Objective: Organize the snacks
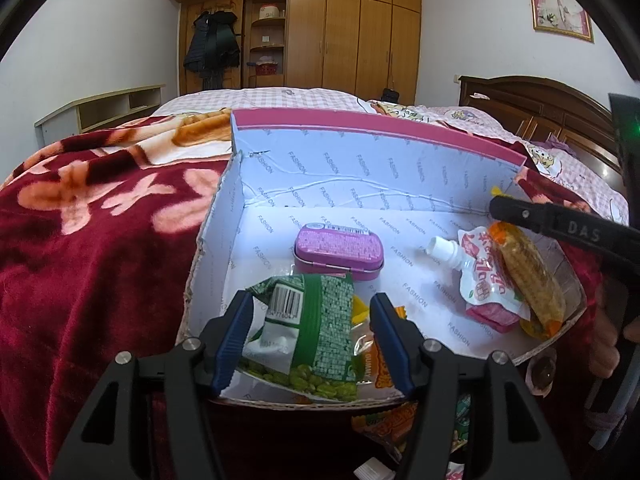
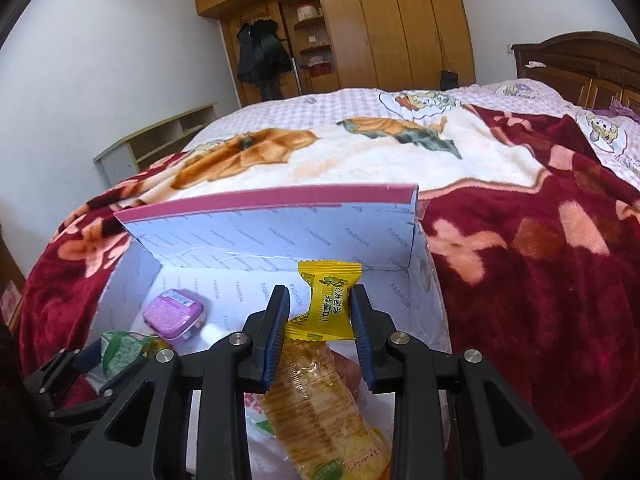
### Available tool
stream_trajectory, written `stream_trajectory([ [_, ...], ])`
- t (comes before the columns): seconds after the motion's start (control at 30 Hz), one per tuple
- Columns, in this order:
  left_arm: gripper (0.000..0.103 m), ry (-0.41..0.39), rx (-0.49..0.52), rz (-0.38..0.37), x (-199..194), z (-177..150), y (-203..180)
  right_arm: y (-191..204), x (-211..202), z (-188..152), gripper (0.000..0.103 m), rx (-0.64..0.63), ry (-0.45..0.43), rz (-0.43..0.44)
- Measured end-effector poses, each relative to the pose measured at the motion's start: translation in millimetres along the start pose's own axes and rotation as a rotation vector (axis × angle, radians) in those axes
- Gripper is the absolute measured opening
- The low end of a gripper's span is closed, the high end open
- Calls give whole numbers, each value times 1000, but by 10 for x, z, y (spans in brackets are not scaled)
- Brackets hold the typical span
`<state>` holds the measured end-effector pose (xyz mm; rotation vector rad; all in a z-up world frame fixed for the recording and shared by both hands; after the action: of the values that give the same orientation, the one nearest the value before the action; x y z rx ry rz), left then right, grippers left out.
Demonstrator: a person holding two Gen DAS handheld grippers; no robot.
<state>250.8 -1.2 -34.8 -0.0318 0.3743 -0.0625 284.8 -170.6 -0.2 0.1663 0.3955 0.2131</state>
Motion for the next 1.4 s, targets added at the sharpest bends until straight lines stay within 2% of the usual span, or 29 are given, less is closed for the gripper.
stream_trajectory([
  [0.53, 66, 2, 15, 8, 8, -18, -10, -21, 72, 8, 33, 0, 7, 23],
  [0.7, 67, 4, 18, 9, 11, -25, -14, -47, 32, 52, 48, -6, -8, 16],
  [0.77, 67, 5, 19, 10, 16, -25, -14, -58, -1, 80, 49, -5, -20, 14],
  [1.4, 68, -5, -6, 5, -129, 92, 17, 68, -441, 89, 50, 29, -31, 89],
])
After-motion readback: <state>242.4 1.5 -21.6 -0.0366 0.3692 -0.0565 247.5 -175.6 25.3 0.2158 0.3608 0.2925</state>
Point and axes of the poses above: each gripper's, at about its wrist camera, not at the fingertips, and x roughly the way its jaws point, y to its left, z to its top, the point moved 9 cm from there along x, roughly the way its jaws point, and after that the axes turned 14 degrees about -y, right-handed, at the moved point
